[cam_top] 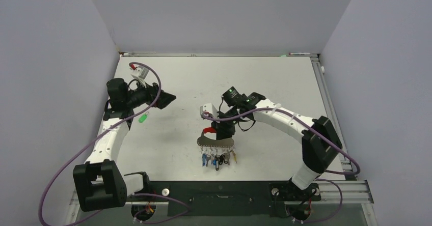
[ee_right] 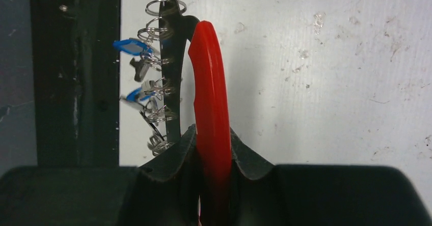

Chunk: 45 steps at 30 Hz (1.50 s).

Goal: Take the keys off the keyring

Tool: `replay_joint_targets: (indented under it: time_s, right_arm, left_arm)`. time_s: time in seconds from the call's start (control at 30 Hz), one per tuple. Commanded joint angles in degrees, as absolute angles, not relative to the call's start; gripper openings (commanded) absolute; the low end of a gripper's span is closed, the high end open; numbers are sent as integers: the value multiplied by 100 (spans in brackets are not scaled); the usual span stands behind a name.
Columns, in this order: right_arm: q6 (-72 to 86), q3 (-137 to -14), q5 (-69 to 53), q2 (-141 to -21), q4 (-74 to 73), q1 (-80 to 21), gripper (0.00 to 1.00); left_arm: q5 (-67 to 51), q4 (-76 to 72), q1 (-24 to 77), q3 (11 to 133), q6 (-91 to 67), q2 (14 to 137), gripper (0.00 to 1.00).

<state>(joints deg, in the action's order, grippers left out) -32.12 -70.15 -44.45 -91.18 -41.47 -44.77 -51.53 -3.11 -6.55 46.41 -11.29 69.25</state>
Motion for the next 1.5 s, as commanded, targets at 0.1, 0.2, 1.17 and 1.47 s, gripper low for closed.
replay_joint_targets:
  time_s: [0.1,0.2,1.17,1.47]
  right_arm:
    - [-4387,-8249,-4714,-10748,-4788,-3861,10]
    - [-4582,-8771,-4758,-11458,-4933,-3472,11]
    - [-3930,-10574,-3978,-12551,-4062,-2212,97]
    - [-2436,-9021,-4488,-10868,-2591,-1035,90]
  left_arm:
    - [-4949,322,-686,4614,-462,6728,96]
    - [-4813,515,-686,4606,-259,6628,96]
    - [-3782,2706,-798,5969,677,7646,96]
    - [-2580,3308,-1114,7261,1257,8210,96]
